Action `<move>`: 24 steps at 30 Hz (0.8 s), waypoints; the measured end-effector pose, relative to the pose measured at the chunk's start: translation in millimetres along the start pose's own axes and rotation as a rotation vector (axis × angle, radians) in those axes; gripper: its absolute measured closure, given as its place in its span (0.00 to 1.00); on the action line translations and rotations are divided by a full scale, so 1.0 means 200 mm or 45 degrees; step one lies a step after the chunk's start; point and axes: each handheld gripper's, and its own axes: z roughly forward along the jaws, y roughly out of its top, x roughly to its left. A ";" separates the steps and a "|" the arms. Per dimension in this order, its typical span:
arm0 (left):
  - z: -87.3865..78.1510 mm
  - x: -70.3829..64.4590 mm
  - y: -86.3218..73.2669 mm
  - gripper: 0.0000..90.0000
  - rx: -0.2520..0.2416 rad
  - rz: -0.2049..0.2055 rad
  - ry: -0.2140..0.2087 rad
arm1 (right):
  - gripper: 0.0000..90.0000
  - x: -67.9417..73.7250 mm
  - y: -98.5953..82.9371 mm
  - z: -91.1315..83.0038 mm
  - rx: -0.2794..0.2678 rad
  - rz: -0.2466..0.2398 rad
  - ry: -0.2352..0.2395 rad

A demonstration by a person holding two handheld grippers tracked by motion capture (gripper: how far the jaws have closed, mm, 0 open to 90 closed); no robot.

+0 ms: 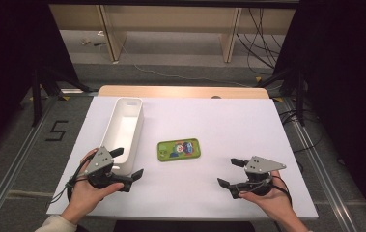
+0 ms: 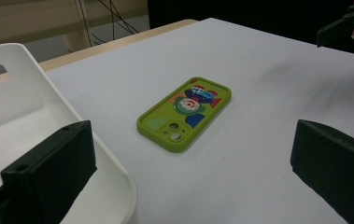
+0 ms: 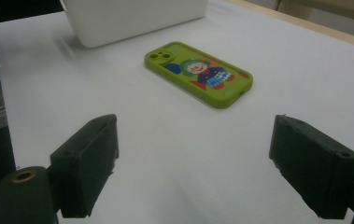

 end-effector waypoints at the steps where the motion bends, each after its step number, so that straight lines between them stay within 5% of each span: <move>1: 0.00 0.00 0.00 0.00 0.001 0.000 0.001 | 0.19 0.00 0.00 0.00 -0.002 -0.001 0.002; 24: -0.02 0.00 0.00 0.00 -0.011 -0.003 0.001 | 0.18 -0.01 0.02 0.04 0.021 -0.029 -0.009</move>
